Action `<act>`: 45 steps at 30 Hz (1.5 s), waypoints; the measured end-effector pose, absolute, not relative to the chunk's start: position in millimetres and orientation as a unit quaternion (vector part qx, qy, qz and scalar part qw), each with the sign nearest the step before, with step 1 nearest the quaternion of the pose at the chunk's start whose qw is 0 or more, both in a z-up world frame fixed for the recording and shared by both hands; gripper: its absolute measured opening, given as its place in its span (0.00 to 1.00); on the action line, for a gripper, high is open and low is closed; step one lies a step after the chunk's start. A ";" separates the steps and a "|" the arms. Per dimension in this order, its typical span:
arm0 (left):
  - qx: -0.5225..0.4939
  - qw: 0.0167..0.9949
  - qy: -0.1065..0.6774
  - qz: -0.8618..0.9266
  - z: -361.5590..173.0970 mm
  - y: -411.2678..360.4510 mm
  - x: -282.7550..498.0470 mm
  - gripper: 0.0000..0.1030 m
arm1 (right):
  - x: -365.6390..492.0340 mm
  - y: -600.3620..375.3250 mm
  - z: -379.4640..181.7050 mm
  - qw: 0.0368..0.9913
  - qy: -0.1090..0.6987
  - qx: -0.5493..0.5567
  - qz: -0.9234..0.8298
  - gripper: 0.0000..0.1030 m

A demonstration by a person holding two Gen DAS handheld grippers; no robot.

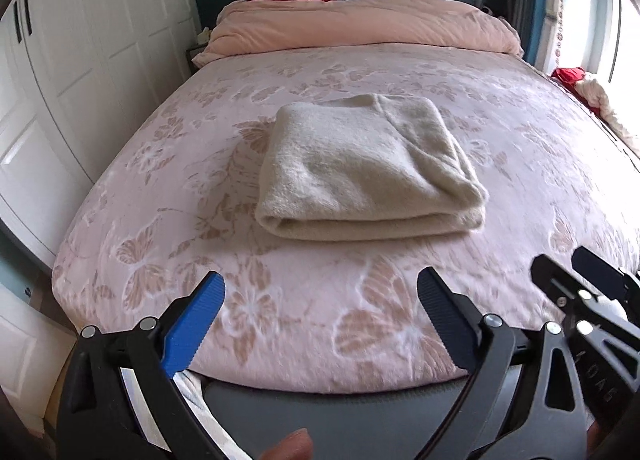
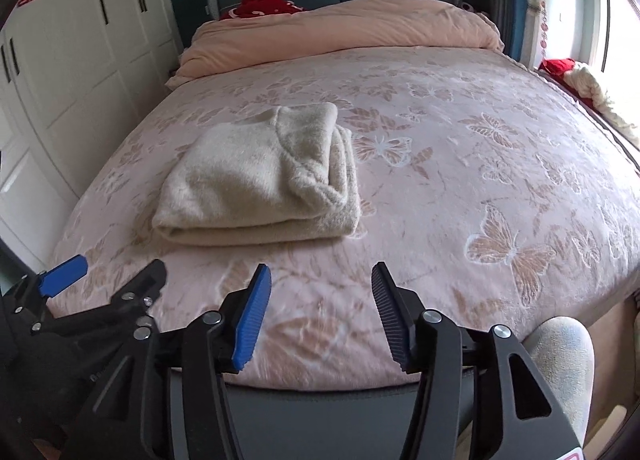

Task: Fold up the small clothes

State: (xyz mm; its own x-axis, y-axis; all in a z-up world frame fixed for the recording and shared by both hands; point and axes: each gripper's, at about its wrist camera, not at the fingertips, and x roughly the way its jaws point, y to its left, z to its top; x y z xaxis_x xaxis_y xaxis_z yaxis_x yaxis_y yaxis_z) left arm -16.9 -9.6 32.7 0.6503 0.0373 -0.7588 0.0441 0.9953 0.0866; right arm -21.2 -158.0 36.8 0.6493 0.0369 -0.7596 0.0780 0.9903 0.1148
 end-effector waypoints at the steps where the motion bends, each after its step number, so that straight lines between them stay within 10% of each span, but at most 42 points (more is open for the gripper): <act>1: 0.049 0.908 0.416 0.006 33.2 -10.8 -19.4 0.92 | -24.2 -156.8 37.1 0.906 0.417 0.067 -0.014 0.51; 45: 0.048 0.903 0.427 0.030 14.3 -12.6 -31.0 0.86 | -39.1 -149.5 16.9 0.899 0.431 0.074 -0.036 0.51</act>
